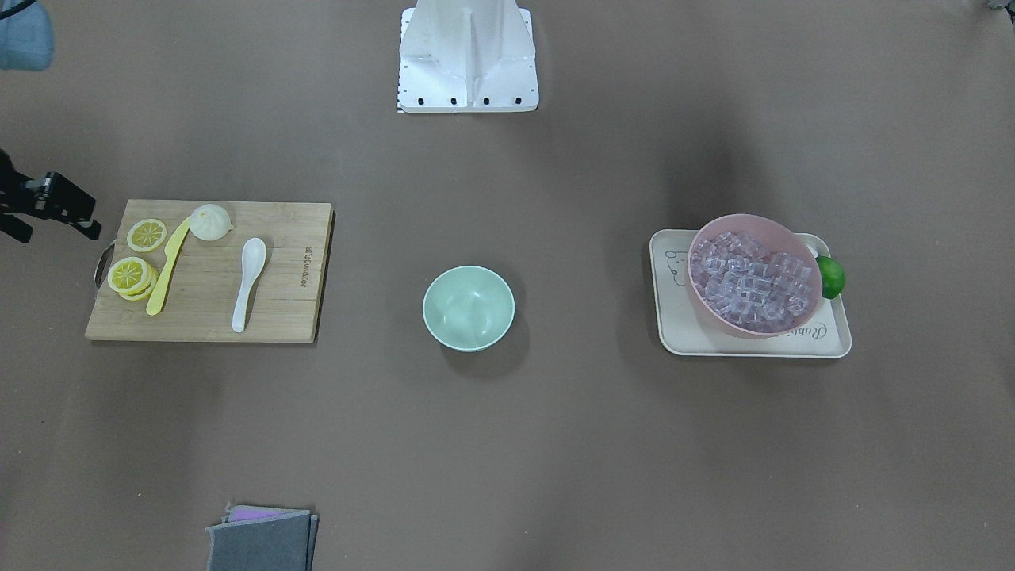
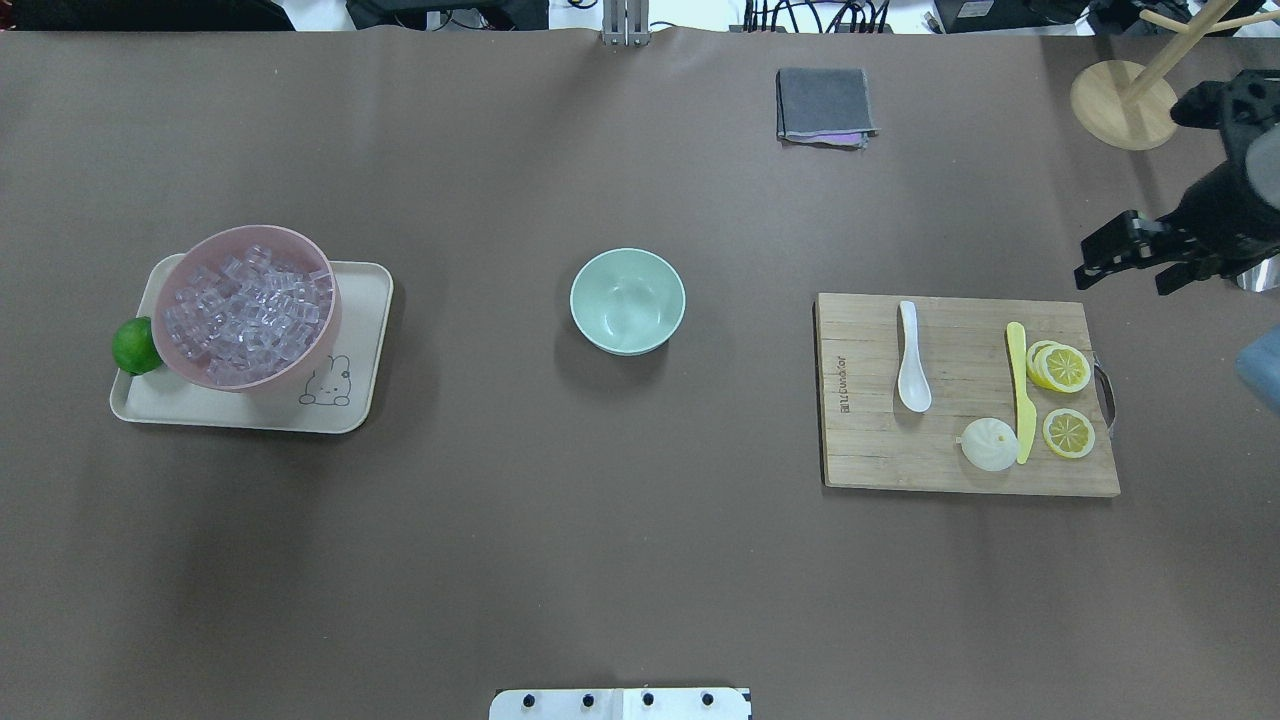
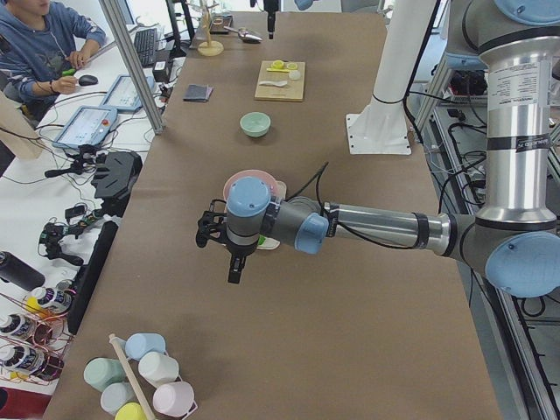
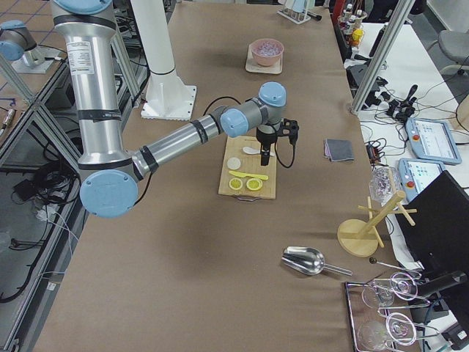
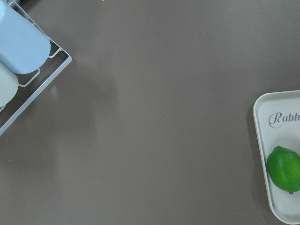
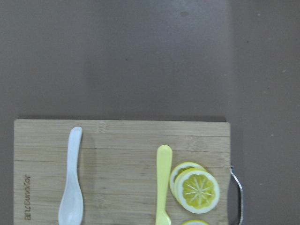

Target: Put spoon and ice into bowl

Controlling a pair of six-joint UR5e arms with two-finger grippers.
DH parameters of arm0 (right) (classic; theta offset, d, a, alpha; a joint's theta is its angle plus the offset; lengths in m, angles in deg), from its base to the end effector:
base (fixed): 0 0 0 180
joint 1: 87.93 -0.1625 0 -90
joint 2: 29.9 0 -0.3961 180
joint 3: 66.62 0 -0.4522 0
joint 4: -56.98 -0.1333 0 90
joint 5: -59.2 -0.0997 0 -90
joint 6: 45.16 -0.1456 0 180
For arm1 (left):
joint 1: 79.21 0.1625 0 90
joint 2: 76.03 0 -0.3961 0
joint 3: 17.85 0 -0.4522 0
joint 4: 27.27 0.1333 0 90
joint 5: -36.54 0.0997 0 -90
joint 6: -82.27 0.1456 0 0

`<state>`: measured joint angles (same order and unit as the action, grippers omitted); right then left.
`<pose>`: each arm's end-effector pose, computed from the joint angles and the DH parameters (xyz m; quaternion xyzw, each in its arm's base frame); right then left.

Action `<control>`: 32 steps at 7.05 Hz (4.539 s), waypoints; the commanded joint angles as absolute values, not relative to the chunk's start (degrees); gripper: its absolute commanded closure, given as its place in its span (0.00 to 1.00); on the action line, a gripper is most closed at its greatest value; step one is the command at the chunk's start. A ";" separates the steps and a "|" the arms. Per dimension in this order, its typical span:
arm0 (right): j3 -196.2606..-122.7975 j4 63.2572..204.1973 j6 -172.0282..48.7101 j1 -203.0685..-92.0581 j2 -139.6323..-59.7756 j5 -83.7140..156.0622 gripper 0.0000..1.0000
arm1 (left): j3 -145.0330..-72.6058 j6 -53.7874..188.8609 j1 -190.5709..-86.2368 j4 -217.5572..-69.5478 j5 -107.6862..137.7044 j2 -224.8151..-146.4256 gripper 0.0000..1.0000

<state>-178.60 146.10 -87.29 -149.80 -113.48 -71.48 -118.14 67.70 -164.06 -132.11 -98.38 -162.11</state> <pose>-0.2410 -0.5323 0.3886 0.0003 -0.4114 0.0234 0.9111 0.0192 -0.5531 0.5675 0.1033 0.3991 -0.0045 0.9111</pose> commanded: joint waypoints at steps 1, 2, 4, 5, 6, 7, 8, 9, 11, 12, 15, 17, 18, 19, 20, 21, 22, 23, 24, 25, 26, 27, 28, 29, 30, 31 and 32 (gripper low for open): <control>-178.16 144.78 -95.67 -143.41 -110.41 -67.73 0.10 | -118.13 58.47 -159.37 -132.04 -98.28 -165.23 0.02; -176.50 143.30 -96.56 -141.74 -109.45 -66.59 0.10 | -118.22 56.80 -159.10 -131.86 -98.46 -166.45 0.02; -170.71 133.23 -105.06 -136.39 -108.21 -63.17 0.12 | -118.22 49.44 -155.34 -131.51 -98.02 -169.00 0.02; -169.12 131.96 -105.80 -134.18 -107.95 -60.89 0.13 | -118.66 48.18 -154.71 -131.51 -97.93 -169.19 0.02; -167.62 131.95 -105.80 -132.60 -107.07 -59.64 0.13 | -119.27 48.08 -154.71 -131.51 -97.93 -169.28 0.02; -167.09 131.95 -105.80 -131.62 -106.89 -58.94 0.17 | -119.45 47.99 -154.71 -131.51 -97.93 -169.28 0.02; -165.17 131.78 -105.72 -131.27 -106.02 -58.23 0.17 | -119.45 47.99 -154.71 -131.51 -97.84 -169.45 0.02; -163.41 130.73 -105.80 -131.26 -104.70 -58.23 0.18 | -119.45 47.99 -154.71 -131.51 -97.84 -169.37 0.02; -163.13 130.19 -106.24 -131.26 -104.69 -58.23 0.31 | -119.45 48.08 -154.71 -131.60 -97.84 -169.28 0.02; -162.34 129.93 -106.24 -131.17 -104.60 -58.05 0.40 | -119.45 48.08 -154.71 -131.60 -97.76 -169.10 0.02; -161.98 129.49 -106.42 -131.17 -104.60 -58.14 0.83 | -119.36 48.16 -154.79 -131.77 -97.75 -168.75 0.02; -161.98 129.58 -106.86 -131.26 -104.08 -58.40 1.00 | -119.45 48.17 -154.79 -131.86 -97.75 -168.75 0.02; -161.98 129.67 -106.94 -131.61 -103.12 -58.66 1.00 | -119.45 47.99 -154.71 -131.86 -97.84 -168.84 0.02; -161.98 130.19 -106.95 -131.79 -102.15 -58.75 1.00 | -119.54 47.99 -154.62 -131.86 -98.02 -169.01 0.02; -162.42 130.28 -107.90 -132.14 -101.62 -59.19 1.00 | -119.54 47.82 -154.62 -131.86 -98.02 -169.19 0.02; -162.34 130.80 -114.61 -132.14 -98.31 -59.45 1.00 | -119.97 43.81 -153.92 -131.95 -98.02 -169.54 0.02; -162.16 132.03 -122.51 -131.62 -94.36 -59.28 1.00 | -122.15 39.86 -151.30 -131.86 -97.32 -169.54 0.02; -161.99 132.04 -131.64 -130.83 -91.19 -59.02 1.00 | -122.78 37.99 -150.15 -131.86 -96.88 -169.54 0.02; -161.72 132.04 -139.04 -130.13 -88.37 -57.97 1.00 | -123.31 36.32 -149.00 -131.86 -96.88 -169.54 0.02; -158.76 132.04 -144.86 -128.81 -83.73 -55.18 1.00 | -124.19 32.56 -146.82 -131.86 -95.74 -170.50 0.02; -155.43 131.95 -148.57 -126.89 -79.77 -51.41 1.00 | -125.50 29.56 -144.10 -131.86 -93.47 -170.51 0.02; -153.30 131.60 -151.22 -125.91 -77.73 -49.02 1.00 | -125.95 26.57 -142.42 -131.86 -93.10 -170.60 0.02; -151.63 131.43 -153.76 -124.94 -76.40 -45.60 1.00 | -127.26 21.67 -140.49 -131.86 -93.10 -170.68 0.02; -149.79 131.42 -157.10 -124.15 -74.48 -41.92 1.00 | -128.23 19.36 -139.42 -131.86 -93.01 -170.68 0.02; -147.85 131.34 -160.00 -123.19 -73.50 -38.40 1.00 | -128.76 16.99 -137.76 -131.86 -92.05 -170.68 0.02; -147.66 131.42 -161.51 -122.91 -73.40 -36.54 1.00 | -129.81 14.62 -135.22 -131.69 -89.08 -170.60 0.02; -147.48 131.42 -163.96 -121.69 -73.14 -33.91 1.00 | -130.00 13.20 -134.24 -131.77 -88.97 -170.60 0.02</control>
